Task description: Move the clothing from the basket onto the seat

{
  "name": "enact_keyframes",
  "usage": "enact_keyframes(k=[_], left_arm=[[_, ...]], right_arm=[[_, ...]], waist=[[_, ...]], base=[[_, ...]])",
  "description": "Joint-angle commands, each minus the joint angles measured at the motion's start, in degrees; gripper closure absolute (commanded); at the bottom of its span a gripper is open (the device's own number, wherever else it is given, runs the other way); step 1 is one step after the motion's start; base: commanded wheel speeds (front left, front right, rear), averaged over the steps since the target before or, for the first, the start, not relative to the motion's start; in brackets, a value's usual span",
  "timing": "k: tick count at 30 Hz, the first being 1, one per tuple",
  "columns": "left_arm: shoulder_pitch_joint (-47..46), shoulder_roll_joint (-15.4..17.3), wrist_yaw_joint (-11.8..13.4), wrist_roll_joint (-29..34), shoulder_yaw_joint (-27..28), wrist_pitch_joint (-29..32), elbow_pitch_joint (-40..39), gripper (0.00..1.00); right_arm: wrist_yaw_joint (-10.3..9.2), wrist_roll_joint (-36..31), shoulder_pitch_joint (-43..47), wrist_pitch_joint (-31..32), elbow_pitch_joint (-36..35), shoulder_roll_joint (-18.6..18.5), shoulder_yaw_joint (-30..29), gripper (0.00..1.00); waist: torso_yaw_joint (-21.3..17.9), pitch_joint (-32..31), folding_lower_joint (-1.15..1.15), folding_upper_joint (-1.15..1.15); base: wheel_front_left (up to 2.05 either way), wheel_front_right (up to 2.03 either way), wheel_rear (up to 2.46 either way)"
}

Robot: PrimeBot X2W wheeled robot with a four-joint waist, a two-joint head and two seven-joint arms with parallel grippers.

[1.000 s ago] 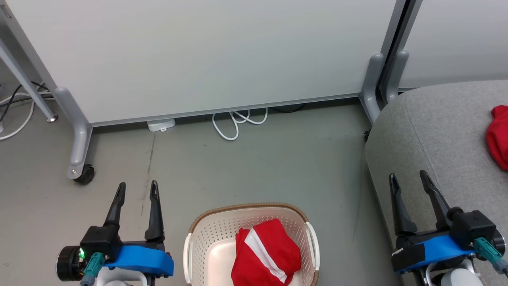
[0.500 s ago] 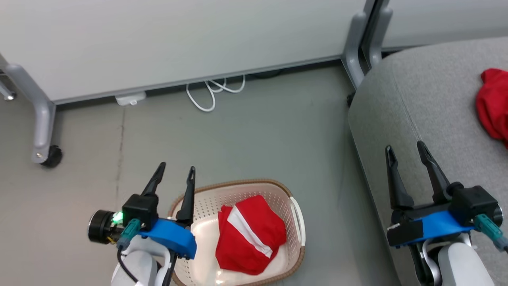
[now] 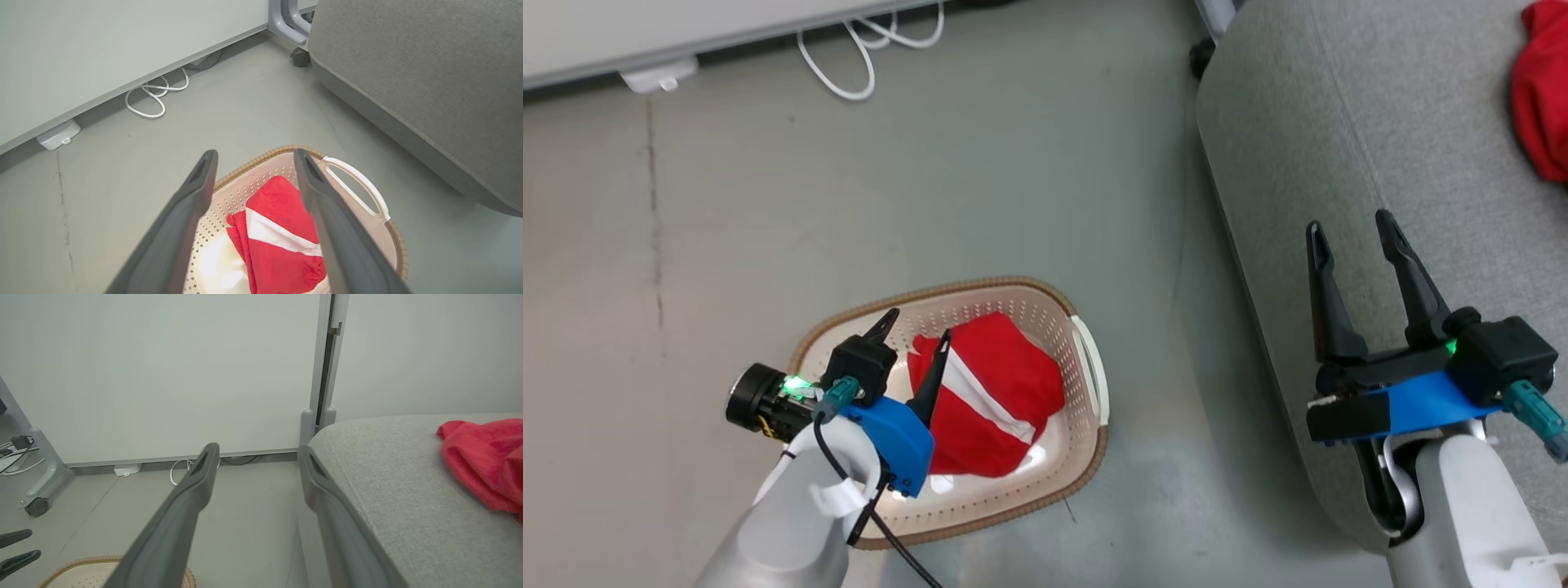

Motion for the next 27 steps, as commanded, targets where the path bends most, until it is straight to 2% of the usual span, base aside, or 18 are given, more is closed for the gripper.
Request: enact_keyframes(k=[1, 8, 15, 27], left_arm=[[-1.8, 0.5, 0.0, -0.7, -1.2, -0.2, 1.6, 0.0], [-9.2, 1.6, 0.0, -5.0, -10.6, -0.2, 10.5, 0.0], [-14.4, 1.8, 0.0, -10.0, -18.4, 3.5, 17.0, 0.0], [-20.7, 3.6, 0.0, -19.3, -23.8, 12.6, 21.0, 0.0]], right_arm=[[0.01, 0.2, -1.2, -0.2, -0.4, 0.2, 0.2, 0.0], [0.01, 0.1, -4.8, -0.2, -1.5, 0.0, 0.5, 0.0], [0.01, 0.2, -7.4, -0.2, -2.5, -0.7, 0.3, 0.0], [0.01, 0.4, -10.6, -0.2, -4.0, -0.6, -0.1, 0.0]], waist=[[-1.5, 3.3, -0.01, 0.0], [-2.6, 9.5, -0.01, 0.0], [-3.1, 15.3, -0.01, 0.0], [-3.9, 24.4, -0.01, 0.0]], base=[[0.0, 0.0, 0.0], [0.0, 0.0, 0.0], [0.0, 0.0, 0.0], [0.0, 0.0, 0.0]])
